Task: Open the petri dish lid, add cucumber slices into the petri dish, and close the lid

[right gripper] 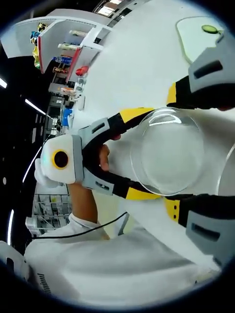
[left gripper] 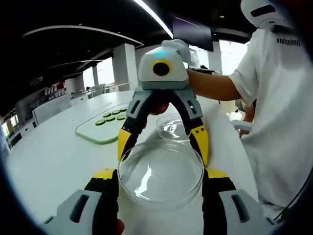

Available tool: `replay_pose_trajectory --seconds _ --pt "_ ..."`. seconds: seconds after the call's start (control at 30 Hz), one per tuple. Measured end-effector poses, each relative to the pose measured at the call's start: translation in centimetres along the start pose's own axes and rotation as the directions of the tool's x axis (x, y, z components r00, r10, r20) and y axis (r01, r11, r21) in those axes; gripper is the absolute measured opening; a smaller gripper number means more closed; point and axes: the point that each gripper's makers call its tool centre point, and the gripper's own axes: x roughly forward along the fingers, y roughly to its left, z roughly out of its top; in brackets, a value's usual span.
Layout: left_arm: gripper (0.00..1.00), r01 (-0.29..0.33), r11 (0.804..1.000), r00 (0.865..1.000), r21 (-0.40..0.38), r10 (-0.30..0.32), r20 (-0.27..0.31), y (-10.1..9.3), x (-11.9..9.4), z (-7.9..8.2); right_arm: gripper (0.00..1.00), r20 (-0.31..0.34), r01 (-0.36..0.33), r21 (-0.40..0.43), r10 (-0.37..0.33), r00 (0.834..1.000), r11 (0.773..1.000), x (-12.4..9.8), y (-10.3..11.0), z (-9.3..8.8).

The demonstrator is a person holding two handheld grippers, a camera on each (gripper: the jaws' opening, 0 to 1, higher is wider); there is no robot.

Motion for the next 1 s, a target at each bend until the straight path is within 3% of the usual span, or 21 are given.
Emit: replay_pose_trajectory --seconds 0.5,0.83,1.0 --pt "0.71 0.013 1.0 1.0 0.002 -0.013 0.023 -0.2 0.0 0.1 0.7 0.004 -0.003 0.016 0.003 1.0 1.0 0.0 0.1 -0.1" --pt "0.72 -0.018 1.0 0.995 -0.016 0.02 0.093 0.5 -0.9 2.1 0.74 0.082 0.057 0.047 -0.06 0.995 0.997 -2.1 -0.6 1.3" --pt "0.72 -0.038 0.999 0.994 -0.007 0.039 0.105 0.7 -0.9 2.6 0.73 0.161 0.133 0.04 -0.138 0.977 0.99 -4.2 -1.3 3.0"
